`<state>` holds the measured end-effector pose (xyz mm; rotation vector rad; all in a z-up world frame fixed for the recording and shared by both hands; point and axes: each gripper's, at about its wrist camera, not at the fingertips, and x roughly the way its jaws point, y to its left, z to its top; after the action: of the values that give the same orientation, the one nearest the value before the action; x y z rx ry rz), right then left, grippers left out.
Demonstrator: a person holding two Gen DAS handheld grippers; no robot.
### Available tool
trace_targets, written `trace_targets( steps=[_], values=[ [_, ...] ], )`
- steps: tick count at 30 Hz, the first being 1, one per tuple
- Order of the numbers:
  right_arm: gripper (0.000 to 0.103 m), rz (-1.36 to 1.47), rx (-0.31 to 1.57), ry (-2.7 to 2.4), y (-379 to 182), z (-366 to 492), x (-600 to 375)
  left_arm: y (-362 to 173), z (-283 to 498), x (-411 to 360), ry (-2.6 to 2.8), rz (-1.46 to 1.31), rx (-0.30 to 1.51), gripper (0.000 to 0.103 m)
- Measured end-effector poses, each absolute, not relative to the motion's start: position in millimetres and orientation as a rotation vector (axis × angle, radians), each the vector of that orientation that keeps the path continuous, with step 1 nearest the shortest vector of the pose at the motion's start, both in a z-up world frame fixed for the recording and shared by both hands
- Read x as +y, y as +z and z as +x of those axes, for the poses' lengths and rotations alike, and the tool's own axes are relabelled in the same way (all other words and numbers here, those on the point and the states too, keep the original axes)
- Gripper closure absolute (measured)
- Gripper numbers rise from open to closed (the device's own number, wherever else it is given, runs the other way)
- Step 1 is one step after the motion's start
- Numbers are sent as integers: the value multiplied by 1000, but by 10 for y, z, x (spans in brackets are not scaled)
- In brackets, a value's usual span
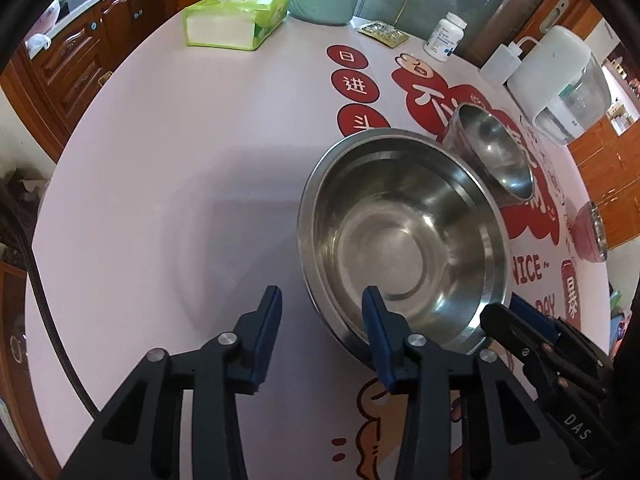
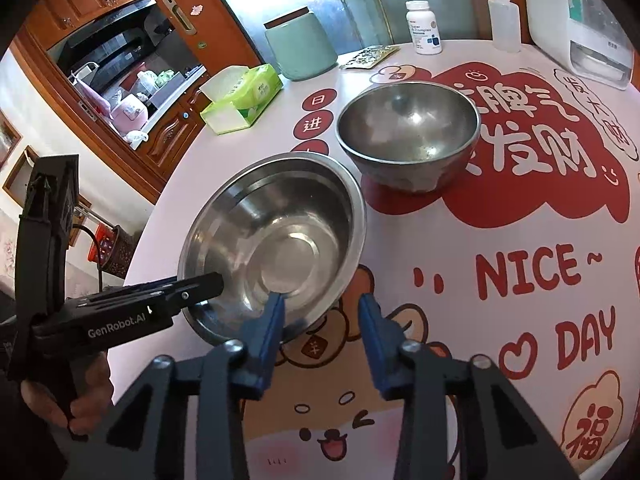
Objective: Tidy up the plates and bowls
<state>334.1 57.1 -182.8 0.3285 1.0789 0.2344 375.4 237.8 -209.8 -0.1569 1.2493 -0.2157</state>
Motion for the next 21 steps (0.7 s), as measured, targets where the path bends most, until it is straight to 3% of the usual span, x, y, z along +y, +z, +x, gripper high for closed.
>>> trace_targets(
  steps=[6,21],
  values=[
    [78,337,1069,249,-1807,3321,587,-2073,3734,2319,-242,-142,1240,82],
    [79,218,1035,288,-1660,3150,728,-2052,3554,2396,-231,-136,1259,82]
  ],
)
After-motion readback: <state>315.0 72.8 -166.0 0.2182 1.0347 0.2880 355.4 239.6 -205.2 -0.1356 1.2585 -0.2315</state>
